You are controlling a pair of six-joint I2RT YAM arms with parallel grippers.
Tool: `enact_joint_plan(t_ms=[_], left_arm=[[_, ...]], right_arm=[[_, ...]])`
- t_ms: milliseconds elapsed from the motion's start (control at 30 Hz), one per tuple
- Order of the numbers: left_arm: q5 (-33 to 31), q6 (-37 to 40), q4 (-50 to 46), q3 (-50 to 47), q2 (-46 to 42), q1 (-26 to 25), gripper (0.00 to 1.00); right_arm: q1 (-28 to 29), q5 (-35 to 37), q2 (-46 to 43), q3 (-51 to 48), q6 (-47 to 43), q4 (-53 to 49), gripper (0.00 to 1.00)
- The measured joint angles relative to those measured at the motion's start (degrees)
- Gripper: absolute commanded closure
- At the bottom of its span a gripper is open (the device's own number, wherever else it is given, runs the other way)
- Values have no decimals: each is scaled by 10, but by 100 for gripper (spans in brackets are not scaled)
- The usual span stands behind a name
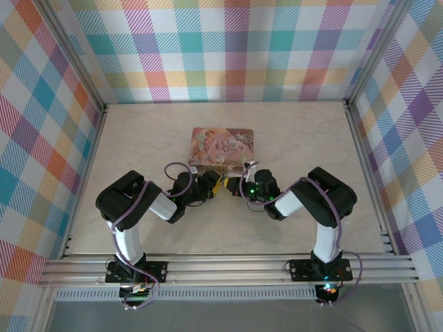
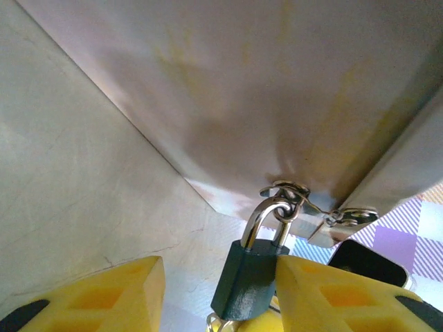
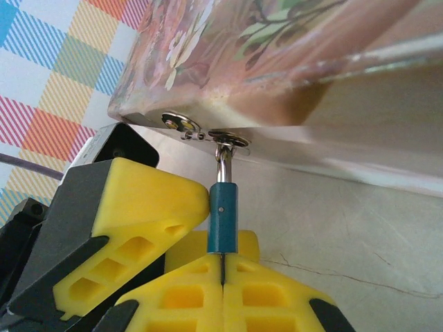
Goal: Unlock the padlock with the key
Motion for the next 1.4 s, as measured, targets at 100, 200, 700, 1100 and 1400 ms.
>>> enact_joint_plan(t_ms=[100,200,700,1100,1400], left_arm=[[-2,0,6,4,3,0,59],[-2,-2,9,10,6,0,64],[-2,5,13,21,8,0,86],[2,12,-6,37,5,0,93],[4,18,-43,40,-14,0,94]], right_arm=[[0,0,0,1,4,0,100],[0,1,0,3,5,-2,100],[-2,13,-1,3,21,6,80],[-18,25,-56,-42,2,-8,46],[-32,67,-231,12,-187,-264,27]])
